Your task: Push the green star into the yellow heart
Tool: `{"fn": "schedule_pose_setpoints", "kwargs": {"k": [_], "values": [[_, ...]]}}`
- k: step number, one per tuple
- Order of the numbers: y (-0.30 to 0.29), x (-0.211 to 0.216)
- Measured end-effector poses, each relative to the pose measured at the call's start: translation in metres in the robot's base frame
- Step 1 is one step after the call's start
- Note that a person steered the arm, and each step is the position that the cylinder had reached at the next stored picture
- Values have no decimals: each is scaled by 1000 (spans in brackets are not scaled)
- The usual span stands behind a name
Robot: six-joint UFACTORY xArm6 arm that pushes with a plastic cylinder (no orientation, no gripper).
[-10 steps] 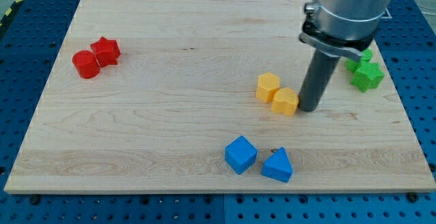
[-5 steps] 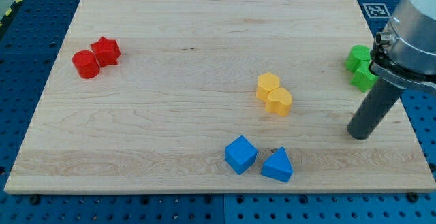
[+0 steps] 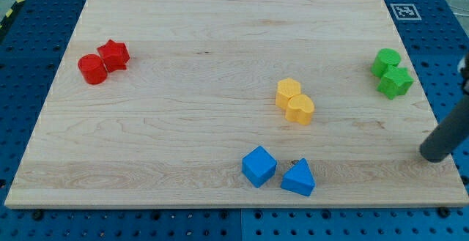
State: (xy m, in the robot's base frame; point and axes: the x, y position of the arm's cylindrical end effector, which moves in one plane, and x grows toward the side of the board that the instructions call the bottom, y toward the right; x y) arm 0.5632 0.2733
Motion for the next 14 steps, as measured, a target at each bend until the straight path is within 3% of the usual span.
{"fn": "schedule_pose_setpoints", "kwargs": {"k": [2,3,6,13,14], "values": [[60,-13],[72,-49],[51,-105],[18,-112],[13,-130]]}}
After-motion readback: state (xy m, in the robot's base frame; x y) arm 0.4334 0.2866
